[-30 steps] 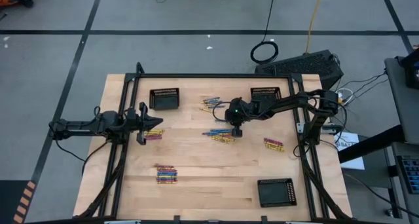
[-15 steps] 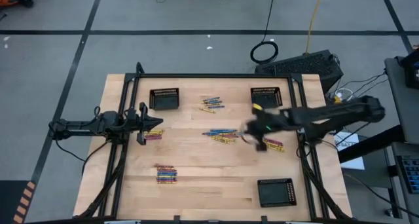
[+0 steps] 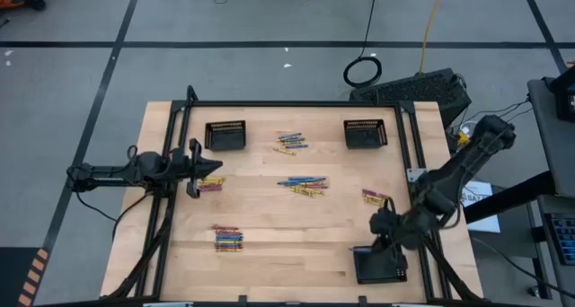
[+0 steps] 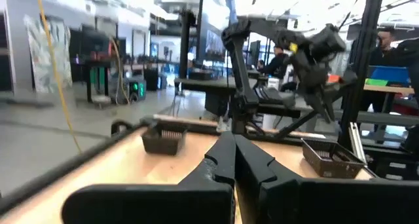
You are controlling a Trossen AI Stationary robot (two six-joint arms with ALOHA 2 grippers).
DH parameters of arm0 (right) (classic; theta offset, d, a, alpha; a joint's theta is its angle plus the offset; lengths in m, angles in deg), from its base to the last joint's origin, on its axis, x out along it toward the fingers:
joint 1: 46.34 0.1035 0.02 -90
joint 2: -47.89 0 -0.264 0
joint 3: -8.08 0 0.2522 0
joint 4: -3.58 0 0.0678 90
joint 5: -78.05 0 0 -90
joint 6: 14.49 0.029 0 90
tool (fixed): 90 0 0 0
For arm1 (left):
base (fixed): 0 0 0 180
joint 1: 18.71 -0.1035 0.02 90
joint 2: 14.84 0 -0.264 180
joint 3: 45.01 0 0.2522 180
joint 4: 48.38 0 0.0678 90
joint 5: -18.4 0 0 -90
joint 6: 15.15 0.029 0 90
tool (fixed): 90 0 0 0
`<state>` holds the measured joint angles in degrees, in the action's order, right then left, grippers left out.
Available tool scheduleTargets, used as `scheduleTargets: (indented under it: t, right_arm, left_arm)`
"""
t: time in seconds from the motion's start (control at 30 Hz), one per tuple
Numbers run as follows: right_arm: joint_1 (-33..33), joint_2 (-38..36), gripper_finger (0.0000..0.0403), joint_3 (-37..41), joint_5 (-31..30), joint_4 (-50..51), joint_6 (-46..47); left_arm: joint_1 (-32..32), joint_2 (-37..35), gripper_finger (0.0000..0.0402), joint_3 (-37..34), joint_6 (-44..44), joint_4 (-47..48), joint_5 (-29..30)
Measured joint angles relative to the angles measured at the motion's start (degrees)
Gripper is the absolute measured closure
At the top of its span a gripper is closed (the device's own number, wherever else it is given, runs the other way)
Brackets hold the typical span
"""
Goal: Sort crayons
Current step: Put the blue crayon into the bottom black bin
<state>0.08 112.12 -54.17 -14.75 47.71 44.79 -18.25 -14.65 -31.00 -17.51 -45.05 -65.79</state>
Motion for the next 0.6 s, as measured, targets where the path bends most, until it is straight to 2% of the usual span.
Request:
scheduleTargets:
  t: [0.23,0.4,0.6]
  right_arm:
    - [1.1,5.9,0.0401,0.0,3.4,1.1,2.8]
    - [2.7,9.1,0.0398,0.0,11.4,1.8,10.2]
    - [5.1,13.2,0.0397,0.0,11.9,4.8,9.8]
  left_arm:
    - [0.0,0.0,0.0402,0.0,5.4,-6.3,0.0]
    - [0.0,0.0,0.0402,0.0,6.1,-8.6,0.0]
    - [0.0,0.0,0.0402,0.0,6.1,-8.3,0.0]
